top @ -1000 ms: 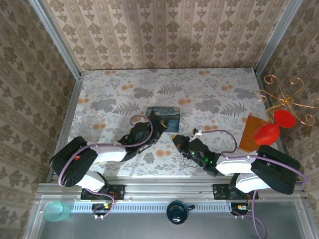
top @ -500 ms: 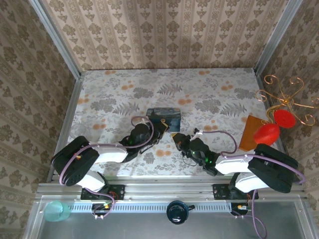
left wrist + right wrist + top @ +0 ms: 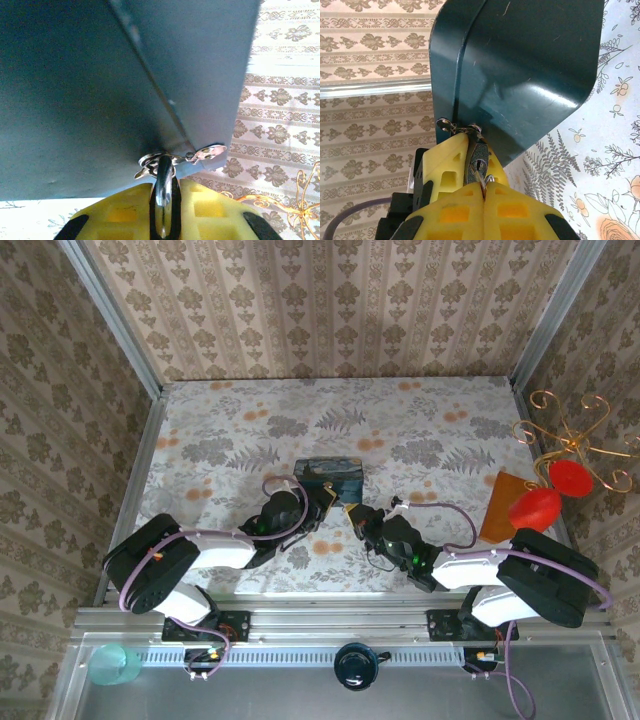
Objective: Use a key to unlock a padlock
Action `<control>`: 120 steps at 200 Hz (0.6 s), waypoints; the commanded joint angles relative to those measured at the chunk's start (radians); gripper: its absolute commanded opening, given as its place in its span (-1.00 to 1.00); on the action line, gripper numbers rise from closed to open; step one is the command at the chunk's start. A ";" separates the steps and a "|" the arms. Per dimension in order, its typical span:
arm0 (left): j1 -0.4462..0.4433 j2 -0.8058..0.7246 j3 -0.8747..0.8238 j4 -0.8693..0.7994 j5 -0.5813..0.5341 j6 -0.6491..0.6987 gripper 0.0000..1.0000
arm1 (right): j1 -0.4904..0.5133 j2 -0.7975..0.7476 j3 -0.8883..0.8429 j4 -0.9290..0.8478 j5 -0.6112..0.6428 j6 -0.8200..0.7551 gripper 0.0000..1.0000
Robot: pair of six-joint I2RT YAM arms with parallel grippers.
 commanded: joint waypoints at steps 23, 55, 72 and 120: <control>-0.016 -0.018 -0.001 0.093 -0.019 -0.002 -1.00 | -0.008 0.019 -0.014 0.043 0.020 0.042 -1.00; -0.016 -0.018 -0.001 0.099 -0.026 0.000 -1.00 | -0.009 0.008 -0.021 0.030 0.024 0.050 -1.00; -0.017 -0.014 -0.003 0.104 -0.027 -0.001 -1.00 | -0.008 -0.007 -0.024 0.016 0.033 0.050 -1.00; -0.029 0.003 0.005 0.127 -0.023 -0.006 -1.00 | -0.009 0.007 -0.021 0.049 0.020 0.078 -1.00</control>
